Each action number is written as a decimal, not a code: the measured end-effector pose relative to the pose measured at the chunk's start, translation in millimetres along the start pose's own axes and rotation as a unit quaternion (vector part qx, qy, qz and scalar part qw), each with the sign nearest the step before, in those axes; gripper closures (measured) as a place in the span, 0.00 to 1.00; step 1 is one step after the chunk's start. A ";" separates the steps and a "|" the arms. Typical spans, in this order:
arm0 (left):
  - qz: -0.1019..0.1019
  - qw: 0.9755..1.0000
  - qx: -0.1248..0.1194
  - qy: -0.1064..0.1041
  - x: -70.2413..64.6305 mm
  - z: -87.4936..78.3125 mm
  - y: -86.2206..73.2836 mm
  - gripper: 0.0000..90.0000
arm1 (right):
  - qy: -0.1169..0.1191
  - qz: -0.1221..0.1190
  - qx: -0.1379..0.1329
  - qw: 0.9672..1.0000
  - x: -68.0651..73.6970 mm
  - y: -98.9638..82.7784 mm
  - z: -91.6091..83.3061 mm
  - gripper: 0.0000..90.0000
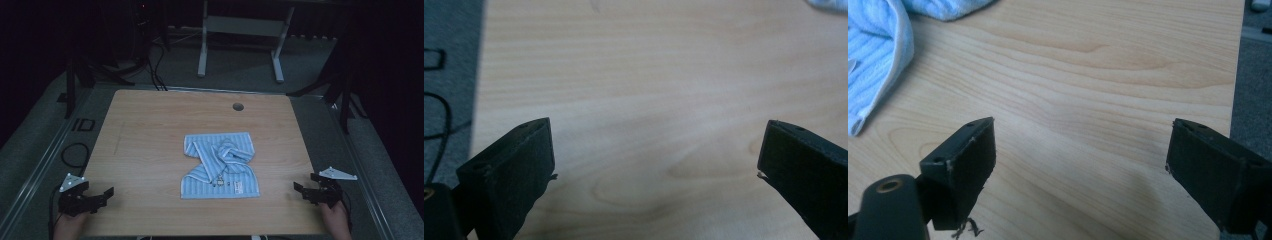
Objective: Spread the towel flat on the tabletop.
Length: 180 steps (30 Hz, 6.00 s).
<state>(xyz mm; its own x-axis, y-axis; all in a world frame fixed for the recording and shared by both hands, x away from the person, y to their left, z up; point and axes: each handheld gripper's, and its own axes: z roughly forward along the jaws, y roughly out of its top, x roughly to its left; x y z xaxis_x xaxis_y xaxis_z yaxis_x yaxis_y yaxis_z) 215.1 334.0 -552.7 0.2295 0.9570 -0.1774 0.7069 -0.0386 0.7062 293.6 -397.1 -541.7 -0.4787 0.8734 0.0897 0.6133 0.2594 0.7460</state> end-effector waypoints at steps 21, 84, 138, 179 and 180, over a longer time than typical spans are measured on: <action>0.097 0.991 0.076 -0.060 -45.1 9.4 30.8 0.06 | 0.070 -0.113 0.086 0.987 39.6 41.8 18.1 0.15; 0.275 0.926 0.181 -0.187 -252.4 148.5 121.2 0.33 | 0.113 -0.344 0.147 0.921 178.1 140.3 123.5 0.74; 0.155 0.983 0.063 -0.073 -157.5 127.6 165.8 0.90 | 0.060 -0.225 0.112 0.966 107.0 150.1 104.0 1.00; 0.245 0.956 0.115 -0.114 -191.3 164.1 127.2 0.47 | 0.094 -0.206 0.146 0.963 124.8 113.7 133.5 0.68; 0.245 0.956 0.115 -0.112 -190.7 165.7 129.1 0.47 | 0.095 -0.201 0.146 0.964 122.7 116.0 136.1 0.68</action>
<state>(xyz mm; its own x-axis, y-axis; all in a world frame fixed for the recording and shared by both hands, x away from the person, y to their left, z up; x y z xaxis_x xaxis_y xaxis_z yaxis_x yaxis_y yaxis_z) 373.4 98.9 -541.4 0.6905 0.7229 -0.0243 0.6001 -0.5537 0.5773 391.5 -203.7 -533.9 -0.8043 0.5935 -0.0276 0.4914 0.6906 0.5307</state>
